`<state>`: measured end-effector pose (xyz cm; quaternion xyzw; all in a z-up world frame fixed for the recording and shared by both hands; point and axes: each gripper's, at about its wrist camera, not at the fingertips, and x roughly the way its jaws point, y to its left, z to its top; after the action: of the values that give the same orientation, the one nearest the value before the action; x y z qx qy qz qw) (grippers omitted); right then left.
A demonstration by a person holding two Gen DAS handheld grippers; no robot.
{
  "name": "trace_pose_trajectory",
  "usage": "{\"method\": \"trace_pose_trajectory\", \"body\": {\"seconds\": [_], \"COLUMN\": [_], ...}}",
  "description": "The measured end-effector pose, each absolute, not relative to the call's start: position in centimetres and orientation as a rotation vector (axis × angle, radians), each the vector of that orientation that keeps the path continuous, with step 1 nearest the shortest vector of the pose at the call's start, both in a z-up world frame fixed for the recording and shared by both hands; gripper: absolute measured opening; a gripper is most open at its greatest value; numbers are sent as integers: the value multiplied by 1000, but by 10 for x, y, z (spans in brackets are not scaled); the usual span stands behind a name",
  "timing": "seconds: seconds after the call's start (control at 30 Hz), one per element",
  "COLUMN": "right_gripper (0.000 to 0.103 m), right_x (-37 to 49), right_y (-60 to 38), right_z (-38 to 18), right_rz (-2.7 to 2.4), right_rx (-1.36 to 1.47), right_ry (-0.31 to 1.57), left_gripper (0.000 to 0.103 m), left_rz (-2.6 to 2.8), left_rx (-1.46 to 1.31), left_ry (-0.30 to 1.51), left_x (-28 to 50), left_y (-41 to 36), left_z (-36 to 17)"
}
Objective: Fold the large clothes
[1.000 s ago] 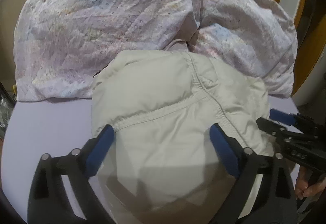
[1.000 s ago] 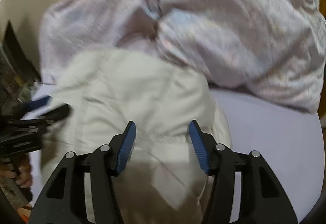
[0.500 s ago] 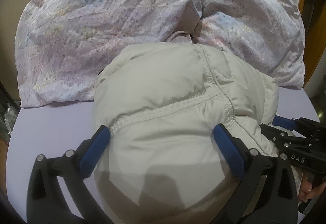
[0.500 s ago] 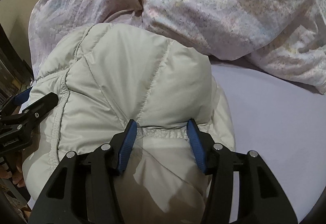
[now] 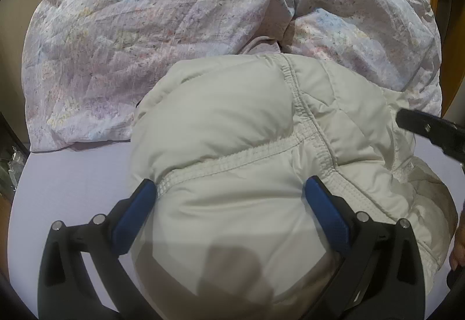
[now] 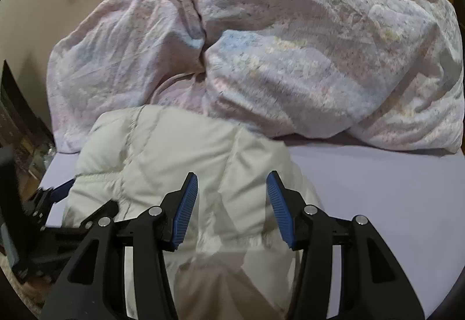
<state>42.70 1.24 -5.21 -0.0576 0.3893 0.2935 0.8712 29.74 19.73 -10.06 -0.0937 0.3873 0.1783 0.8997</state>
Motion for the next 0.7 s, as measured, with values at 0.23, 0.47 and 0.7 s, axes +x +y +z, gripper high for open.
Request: {"method": "trace_pose_trajectory", "body": {"seconds": [0.23,0.47,0.7], "right_gripper": [53,53,54], "right_x": [436,433,431], "right_y": [33,28,23], "right_z": [-78,-100,-107], "right_rz": [534,511,518], "right_rx": [-238,-258,-235], "right_ry": [833,843,820], "left_gripper": [101,101,101], "left_rz": [366,365,373], "left_rx": [-197,-184,-168], "left_ry": [788,764,741], "left_x": [298,298,299], "left_y": [197,194,192], "left_z": [-100,-102,-104]}}
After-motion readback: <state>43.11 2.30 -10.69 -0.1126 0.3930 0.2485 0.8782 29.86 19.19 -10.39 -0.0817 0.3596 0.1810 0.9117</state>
